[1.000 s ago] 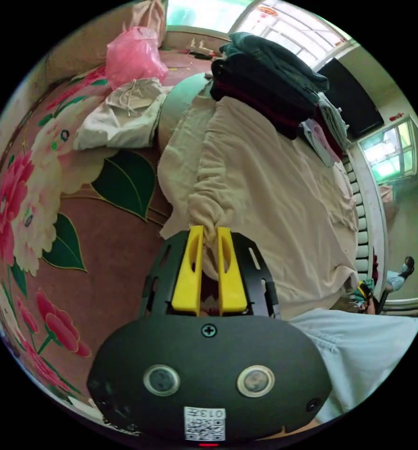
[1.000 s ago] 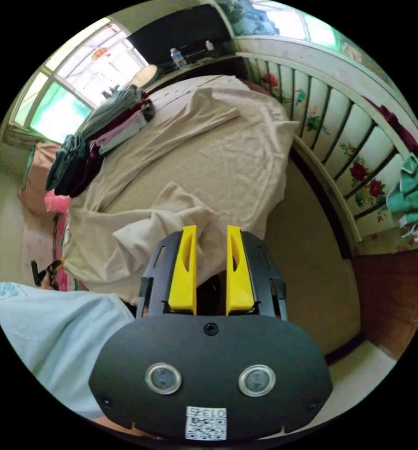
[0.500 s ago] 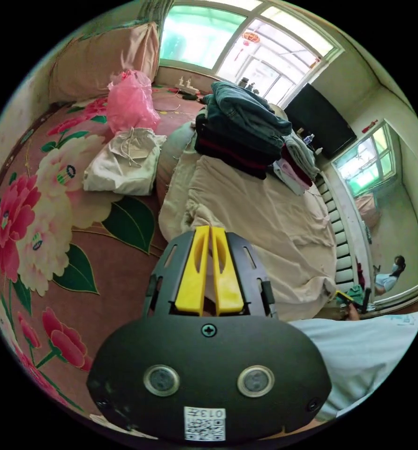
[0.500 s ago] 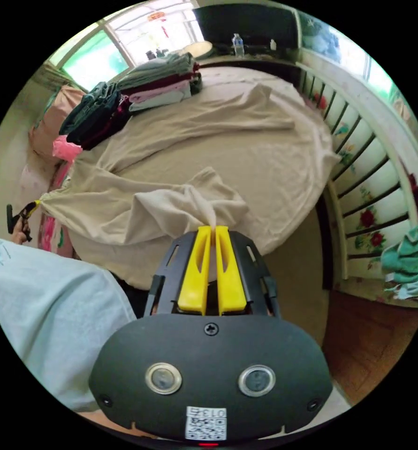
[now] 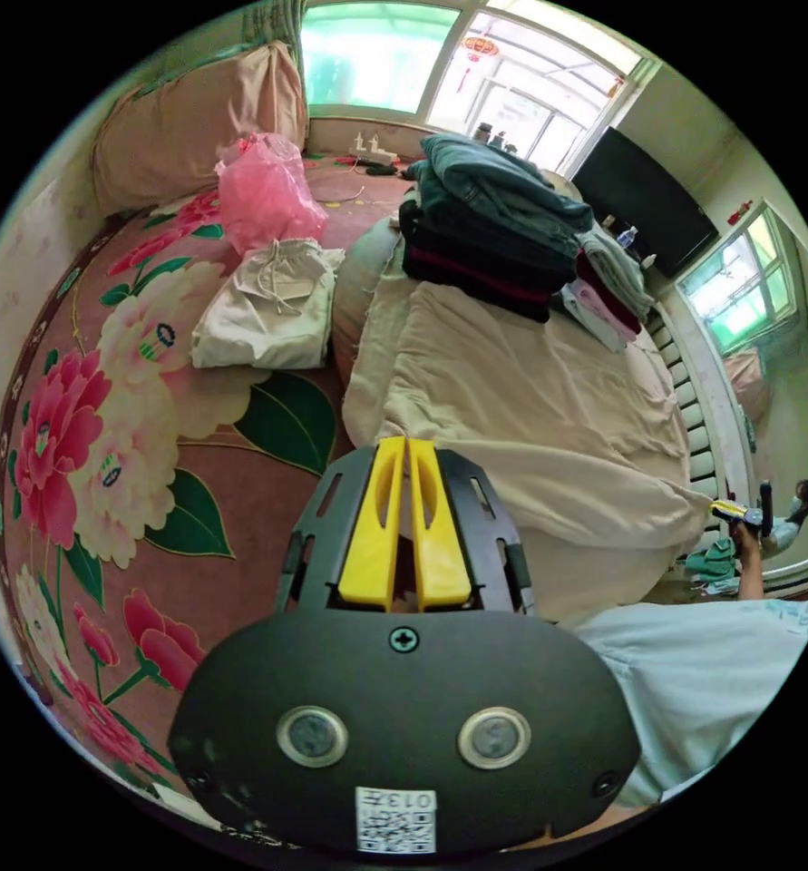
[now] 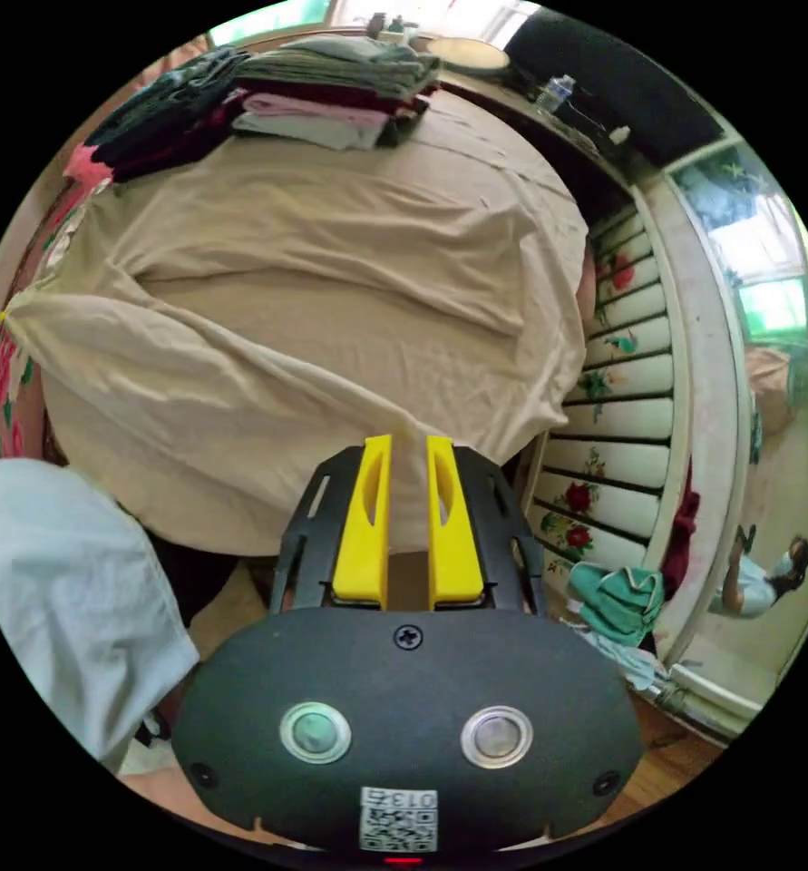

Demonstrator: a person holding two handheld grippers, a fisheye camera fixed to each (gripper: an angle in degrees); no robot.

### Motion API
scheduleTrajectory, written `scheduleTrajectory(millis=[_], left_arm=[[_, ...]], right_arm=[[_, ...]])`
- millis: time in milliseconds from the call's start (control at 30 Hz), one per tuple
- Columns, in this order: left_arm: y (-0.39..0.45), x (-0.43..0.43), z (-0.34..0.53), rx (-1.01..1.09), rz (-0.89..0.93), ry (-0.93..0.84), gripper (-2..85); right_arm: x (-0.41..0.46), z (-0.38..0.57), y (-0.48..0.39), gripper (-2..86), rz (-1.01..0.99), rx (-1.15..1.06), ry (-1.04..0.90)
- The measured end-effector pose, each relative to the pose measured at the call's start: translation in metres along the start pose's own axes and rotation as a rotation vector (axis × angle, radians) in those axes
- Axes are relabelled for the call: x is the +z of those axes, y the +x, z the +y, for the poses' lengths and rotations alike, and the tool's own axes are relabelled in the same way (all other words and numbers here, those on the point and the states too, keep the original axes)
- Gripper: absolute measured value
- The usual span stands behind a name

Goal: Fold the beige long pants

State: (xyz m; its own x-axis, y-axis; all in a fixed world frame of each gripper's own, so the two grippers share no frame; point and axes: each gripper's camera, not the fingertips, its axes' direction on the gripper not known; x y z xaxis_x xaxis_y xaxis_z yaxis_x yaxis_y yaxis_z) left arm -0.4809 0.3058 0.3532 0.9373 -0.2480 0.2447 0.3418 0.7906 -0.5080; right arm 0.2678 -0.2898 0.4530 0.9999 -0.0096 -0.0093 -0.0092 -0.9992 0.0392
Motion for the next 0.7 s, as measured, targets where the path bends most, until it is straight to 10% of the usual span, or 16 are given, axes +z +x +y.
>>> scheduleTrajectory(millis=[367, 700], left_arm=[[-0.017, 0.012, 0.007, -0.147, 0.077, 0.000, -0.1], [0.030, -0.014, -0.047, -0.025, 0.031, 0.013, 0.1]], right_arm=[[0.097, 0.188, 0.090, 12.7, -0.475, 0.939, 0.231], [0.183, 0.232, 0.075, 4.3, -0.912, 1.154, 0.389]])
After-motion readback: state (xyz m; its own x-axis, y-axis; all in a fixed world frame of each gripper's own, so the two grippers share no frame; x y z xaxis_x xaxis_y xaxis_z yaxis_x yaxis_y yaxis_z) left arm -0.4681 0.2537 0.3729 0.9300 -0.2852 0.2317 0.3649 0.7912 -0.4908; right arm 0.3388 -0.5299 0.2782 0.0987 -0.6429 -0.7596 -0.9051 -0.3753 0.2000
